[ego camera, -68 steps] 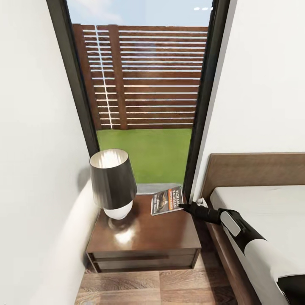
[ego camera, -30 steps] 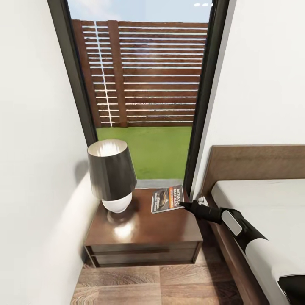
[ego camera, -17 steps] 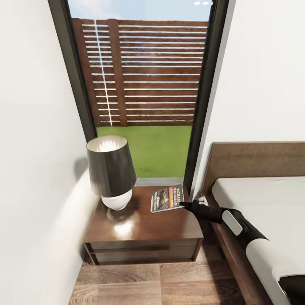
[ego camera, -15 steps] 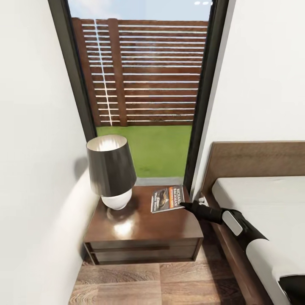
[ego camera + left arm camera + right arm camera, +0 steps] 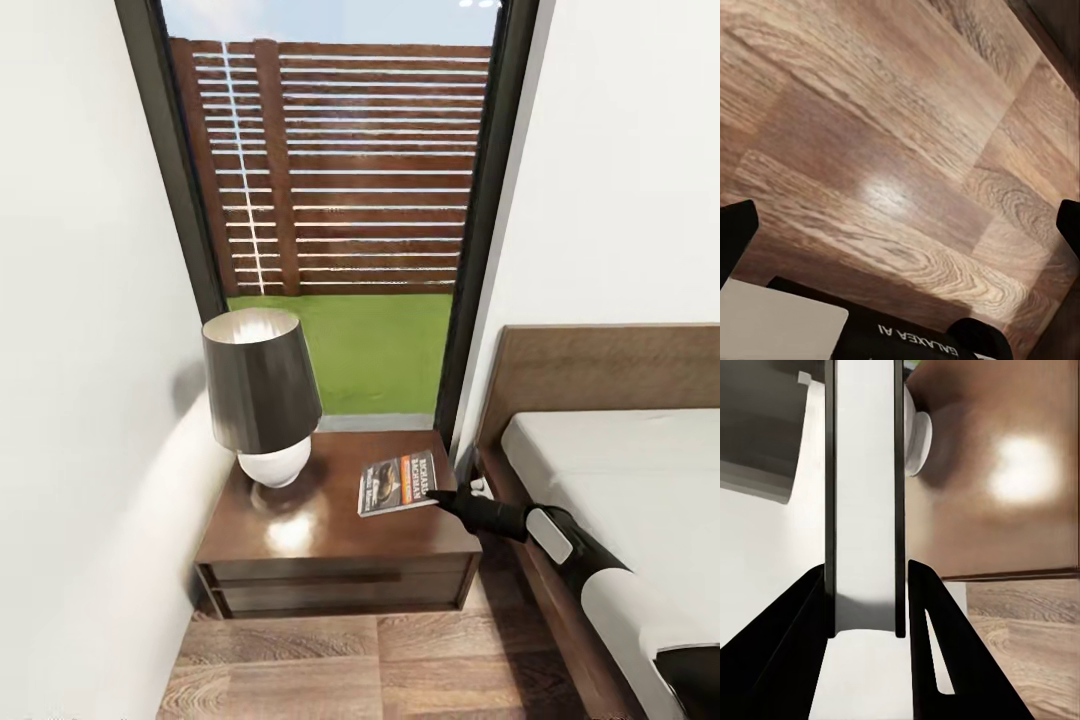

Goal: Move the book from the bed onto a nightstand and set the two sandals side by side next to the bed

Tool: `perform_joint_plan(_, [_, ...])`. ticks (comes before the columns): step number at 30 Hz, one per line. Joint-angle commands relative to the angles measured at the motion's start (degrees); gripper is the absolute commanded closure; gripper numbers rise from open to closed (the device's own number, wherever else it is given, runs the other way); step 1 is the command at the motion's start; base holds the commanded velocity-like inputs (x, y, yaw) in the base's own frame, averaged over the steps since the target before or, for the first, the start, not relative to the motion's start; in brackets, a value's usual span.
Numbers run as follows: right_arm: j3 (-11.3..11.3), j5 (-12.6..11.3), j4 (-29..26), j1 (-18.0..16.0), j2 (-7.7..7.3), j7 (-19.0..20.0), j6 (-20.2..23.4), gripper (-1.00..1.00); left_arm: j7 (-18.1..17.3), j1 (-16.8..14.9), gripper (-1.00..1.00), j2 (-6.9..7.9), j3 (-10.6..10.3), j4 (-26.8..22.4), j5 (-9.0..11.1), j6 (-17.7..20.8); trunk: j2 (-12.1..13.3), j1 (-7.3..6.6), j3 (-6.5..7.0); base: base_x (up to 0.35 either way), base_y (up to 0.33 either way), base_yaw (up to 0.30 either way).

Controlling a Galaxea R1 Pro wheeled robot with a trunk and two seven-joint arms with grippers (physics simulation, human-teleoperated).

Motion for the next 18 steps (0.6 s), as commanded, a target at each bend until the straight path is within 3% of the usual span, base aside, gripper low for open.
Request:
perform_joint_plan(1, [0.2, -0.4, 0.1, 0.0, -0.05, 0.1, 0.2, 1.00, 0.6, 0.3, -1.00, 0.14, 0.3, -1.4, 0.7, 0.2, -0.4, 0.22, -0.23, 0.000, 0.000, 0.000])
perform_joint_plan(10, [0.2, -0.4, 0.2, 0.0, -0.08, 0.1, 0.2, 1.00, 1.8, 2.7, -1.00, -0.15, 6.9, -15.8, 0.7, 5.5, -4.0, 2.20, -1.84, 0.000, 0.000, 0.000])
perform_joint_plan(13, [0.1, -0.5, 0.2, 0.0, -0.13, 0.1, 0.2, 1.00, 2.8, 3.0, -1.00, -0.37, 7.8, -17.1, 0.6, 6.3, -5.3, 2.86, -2.38, 0.000, 0.000, 0.000])
perform_joint_plan(18, [0.1, -0.5, 0.1, 0.0, -0.14, 0.1, 0.3, 1.00, 3.4, 3.1, -1.00, -0.52, 8.5, -14.9, 0.6, 5.1, -7.3, 3.96, -3.28, 0.000, 0.000, 0.000])
